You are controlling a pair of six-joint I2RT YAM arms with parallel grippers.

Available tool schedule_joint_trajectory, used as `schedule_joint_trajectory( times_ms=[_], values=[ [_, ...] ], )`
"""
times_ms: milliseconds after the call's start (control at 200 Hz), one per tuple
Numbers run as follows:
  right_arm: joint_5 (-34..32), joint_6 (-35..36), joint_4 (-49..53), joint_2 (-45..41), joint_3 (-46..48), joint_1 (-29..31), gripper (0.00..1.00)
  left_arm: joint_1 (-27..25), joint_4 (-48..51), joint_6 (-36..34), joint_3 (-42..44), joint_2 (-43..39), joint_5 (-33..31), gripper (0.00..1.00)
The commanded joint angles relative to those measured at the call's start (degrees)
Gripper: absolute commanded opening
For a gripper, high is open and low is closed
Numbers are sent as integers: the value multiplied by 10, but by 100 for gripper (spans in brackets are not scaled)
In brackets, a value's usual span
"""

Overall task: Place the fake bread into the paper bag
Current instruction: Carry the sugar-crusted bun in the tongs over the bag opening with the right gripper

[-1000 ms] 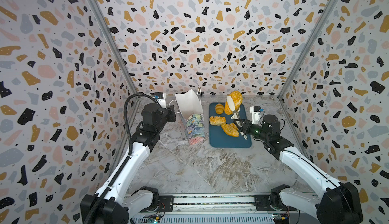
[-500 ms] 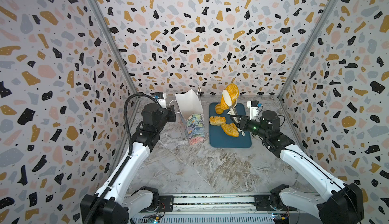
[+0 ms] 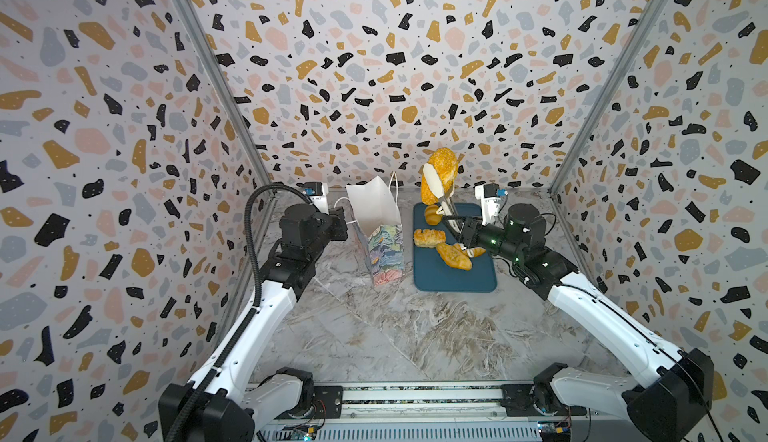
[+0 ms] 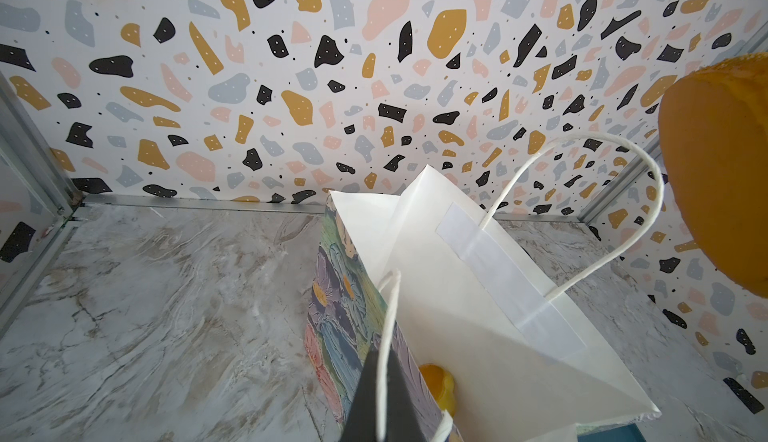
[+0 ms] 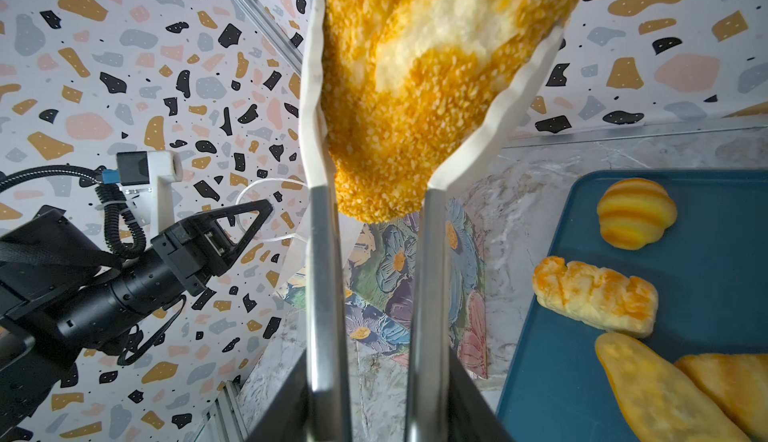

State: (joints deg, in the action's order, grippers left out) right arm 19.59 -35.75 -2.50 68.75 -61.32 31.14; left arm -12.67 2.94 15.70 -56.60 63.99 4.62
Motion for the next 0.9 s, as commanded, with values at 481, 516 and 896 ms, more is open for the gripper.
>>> schedule_joint_trajectory(
  times_ms=[481, 516, 896],
  values=[
    [-69, 77, 39, 39, -148, 82, 32, -4, -10, -4, -1, -6, 5, 0],
    [-73, 81, 42, 44, -155, 88, 32, -4, -10, -3, -1, -6, 5, 0],
    [-123, 128, 88, 96, -234, 144, 32, -4, -11, -4, 0, -8, 4, 0]
  ],
)
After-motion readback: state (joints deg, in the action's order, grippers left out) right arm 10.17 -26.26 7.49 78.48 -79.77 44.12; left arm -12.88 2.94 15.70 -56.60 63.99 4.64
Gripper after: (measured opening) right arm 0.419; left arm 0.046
